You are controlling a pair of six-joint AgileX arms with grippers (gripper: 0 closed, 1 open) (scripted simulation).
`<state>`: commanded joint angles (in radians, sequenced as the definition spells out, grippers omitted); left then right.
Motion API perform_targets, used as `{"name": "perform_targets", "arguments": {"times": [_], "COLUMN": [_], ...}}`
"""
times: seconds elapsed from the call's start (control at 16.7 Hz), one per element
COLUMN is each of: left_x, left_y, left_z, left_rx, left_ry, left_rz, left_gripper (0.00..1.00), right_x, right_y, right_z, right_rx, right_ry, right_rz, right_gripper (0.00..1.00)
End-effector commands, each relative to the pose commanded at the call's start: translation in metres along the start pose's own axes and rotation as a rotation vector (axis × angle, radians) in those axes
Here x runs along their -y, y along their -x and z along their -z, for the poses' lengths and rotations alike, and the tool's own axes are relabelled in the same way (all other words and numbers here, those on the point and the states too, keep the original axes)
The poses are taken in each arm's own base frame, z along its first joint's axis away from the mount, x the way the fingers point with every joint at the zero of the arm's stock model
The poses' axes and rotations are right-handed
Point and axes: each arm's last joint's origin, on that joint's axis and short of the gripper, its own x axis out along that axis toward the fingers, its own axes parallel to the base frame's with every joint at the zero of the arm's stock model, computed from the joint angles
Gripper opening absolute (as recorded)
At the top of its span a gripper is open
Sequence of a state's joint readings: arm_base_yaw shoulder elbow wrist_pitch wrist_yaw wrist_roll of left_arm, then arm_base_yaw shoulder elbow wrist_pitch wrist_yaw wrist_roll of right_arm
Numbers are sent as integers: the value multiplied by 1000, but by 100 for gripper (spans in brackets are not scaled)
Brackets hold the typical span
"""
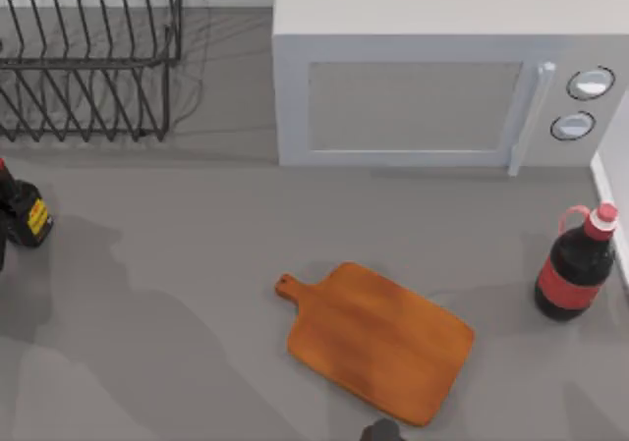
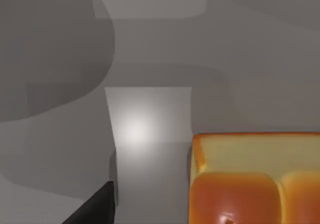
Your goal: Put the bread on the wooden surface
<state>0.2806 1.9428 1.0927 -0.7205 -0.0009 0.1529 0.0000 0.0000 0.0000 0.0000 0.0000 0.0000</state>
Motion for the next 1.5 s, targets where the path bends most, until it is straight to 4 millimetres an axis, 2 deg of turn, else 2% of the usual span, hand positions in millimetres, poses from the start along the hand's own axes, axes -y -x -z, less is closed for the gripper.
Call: {"name": "perform_targets", "arguments": {"times": [0.66,1.14,1.2,1.38,1.5], "left_x": [0,0,1,0,-1], "left_y": [0,0,12,21,40], "left_z": [0,0,-1,-3,-6], "left_rx": [0,0,27,24,23], "left_ry": [0,0,-1,1,1], "left_rz": [0,0,2,2,2], "left_gripper": [2,0,0,0,0], "right_x": [0,0,0,0,0], "right_y": [0,0,0,0,0], "right_z": [0,0,0,0,0], "right_rx": [0,0,0,0,0], "right_ry": [0,0,0,0,0], "right_rz": [0,0,0,0,0], "right_gripper": [100,100,100,100,100]}}
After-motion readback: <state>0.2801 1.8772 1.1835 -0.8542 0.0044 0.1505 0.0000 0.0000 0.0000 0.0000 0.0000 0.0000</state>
